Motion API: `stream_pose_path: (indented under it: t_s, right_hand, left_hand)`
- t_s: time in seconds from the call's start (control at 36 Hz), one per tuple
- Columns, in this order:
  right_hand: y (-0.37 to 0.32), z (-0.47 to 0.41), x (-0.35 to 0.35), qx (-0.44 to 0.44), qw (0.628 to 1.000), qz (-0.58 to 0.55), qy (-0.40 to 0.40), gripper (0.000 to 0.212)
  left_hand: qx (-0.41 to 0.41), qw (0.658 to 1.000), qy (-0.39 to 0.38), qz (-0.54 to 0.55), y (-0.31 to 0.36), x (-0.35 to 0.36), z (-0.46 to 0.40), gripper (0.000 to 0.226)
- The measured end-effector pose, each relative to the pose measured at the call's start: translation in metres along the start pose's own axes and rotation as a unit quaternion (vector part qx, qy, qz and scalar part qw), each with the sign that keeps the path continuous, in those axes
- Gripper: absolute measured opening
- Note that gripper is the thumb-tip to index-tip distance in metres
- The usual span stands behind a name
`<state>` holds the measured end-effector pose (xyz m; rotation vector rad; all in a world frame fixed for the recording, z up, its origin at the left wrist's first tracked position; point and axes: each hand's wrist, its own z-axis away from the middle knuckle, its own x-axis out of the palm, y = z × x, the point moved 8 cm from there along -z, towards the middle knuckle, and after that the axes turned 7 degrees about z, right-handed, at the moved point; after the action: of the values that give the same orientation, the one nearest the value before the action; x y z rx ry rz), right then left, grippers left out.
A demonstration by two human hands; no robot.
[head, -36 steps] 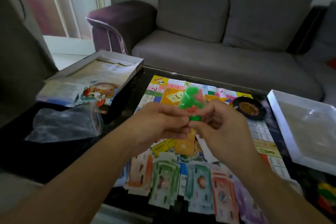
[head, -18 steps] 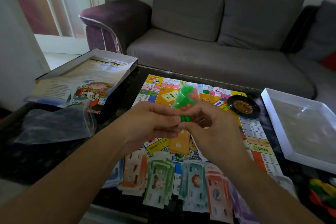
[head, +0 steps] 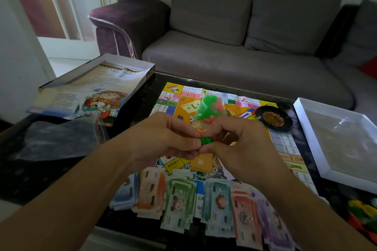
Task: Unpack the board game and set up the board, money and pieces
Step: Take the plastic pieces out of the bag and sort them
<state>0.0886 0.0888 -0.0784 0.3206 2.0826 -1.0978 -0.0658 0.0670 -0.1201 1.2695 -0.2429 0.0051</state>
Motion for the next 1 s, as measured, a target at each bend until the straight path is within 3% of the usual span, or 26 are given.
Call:
stream_pose_path:
  t_s: [0.39, 0.64, 0.81, 1.0]
  right_hand:
    - [0.005, 0.004, -0.007, 0.035, 0.994, -0.088, 0.062, 0.025]
    - [-0.007, 0.004, -0.014, -0.040, 0.994, 0.083, 0.063, 0.024]
    - [-0.005, 0.005, -0.016, -0.024, 0.993, 0.087, 0.077, 0.022]
    - [-0.007, 0.009, -0.012, -0.029, 0.986, 0.104, 0.127, 0.016]
  left_hand:
    - [0.007, 0.988, 0.036, 0.148, -0.007, 0.012, -0.002, 0.030]
    - [0.023, 0.990, 0.036, 0.133, -0.003, 0.018, 0.001, 0.026]
    - [0.061, 0.987, 0.075, 0.130, 0.000, 0.018, 0.002, 0.033]
    - [0.087, 0.976, 0.121, 0.156, -0.006, 0.018, 0.001, 0.023]
